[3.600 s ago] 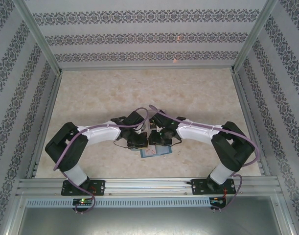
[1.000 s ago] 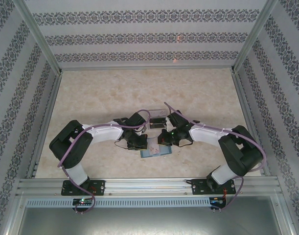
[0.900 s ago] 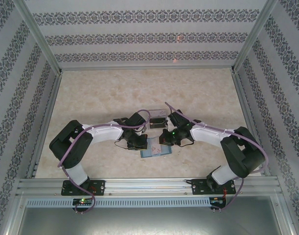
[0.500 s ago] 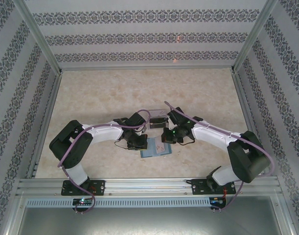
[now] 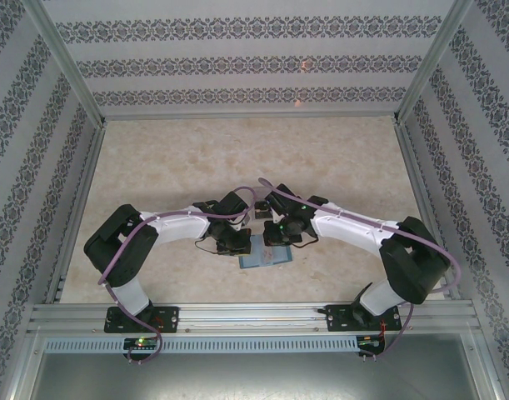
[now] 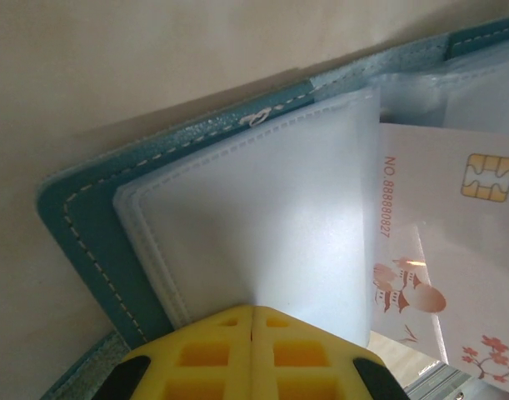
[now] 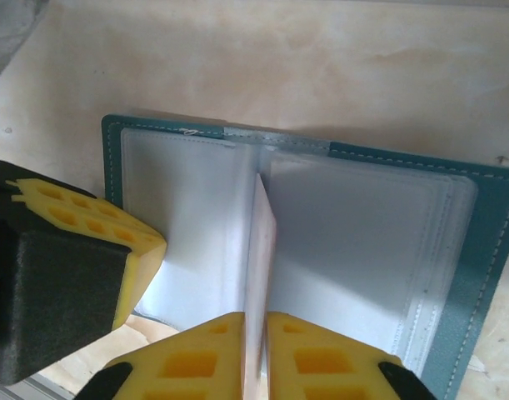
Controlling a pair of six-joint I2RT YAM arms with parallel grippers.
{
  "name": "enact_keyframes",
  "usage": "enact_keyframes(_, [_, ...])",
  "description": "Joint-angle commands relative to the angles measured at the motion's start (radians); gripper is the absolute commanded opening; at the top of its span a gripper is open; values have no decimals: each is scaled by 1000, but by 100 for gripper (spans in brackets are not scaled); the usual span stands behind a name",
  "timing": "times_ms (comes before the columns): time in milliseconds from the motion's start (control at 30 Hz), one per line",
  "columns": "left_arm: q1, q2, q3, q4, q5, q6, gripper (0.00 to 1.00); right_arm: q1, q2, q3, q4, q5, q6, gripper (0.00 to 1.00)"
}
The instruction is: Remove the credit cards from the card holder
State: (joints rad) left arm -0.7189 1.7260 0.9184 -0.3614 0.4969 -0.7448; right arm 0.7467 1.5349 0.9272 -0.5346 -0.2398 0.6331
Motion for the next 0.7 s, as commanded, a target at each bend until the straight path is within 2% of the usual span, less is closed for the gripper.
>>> enact_keyframes(0, [-9, 47, -51, -72, -73, 14, 0, 13, 16, 15, -10, -2, 29, 19])
enact_keyframes(200, [-8, 47, -57, -67, -73, 14, 0, 16, 11, 2, -15, -7, 59, 18])
enact_keyframes(433, [-9, 43, -54, -67, -72, 15, 0, 17, 1, 8, -28, 9, 54, 9])
enact_keyframes(667, [-9, -5, -44, -64, -73, 13, 0, 14, -38, 44, -72, 45, -4, 6])
